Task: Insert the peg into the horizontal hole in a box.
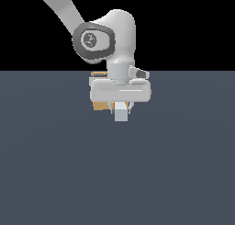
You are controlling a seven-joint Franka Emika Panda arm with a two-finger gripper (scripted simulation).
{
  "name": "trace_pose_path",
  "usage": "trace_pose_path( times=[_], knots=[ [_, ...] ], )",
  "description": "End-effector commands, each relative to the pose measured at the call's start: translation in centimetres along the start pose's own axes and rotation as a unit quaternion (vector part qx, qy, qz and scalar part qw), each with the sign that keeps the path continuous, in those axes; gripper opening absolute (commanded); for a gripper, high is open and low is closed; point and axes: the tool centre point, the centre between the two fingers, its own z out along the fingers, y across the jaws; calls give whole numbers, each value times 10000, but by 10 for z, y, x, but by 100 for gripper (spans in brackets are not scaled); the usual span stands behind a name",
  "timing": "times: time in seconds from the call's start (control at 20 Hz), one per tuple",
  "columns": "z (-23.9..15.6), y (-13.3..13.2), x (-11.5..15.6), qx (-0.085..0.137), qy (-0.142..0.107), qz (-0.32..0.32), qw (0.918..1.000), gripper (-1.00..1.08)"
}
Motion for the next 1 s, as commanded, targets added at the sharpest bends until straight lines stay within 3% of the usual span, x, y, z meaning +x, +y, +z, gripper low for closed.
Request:
trace_pose_path(
  times=[0.0,0.95],
  knots=[
    [-4,0,18,-13,-2,-228,9997,-100],
    [-5,-3,35,-3,-3,-367,9993,-100]
  ],
)
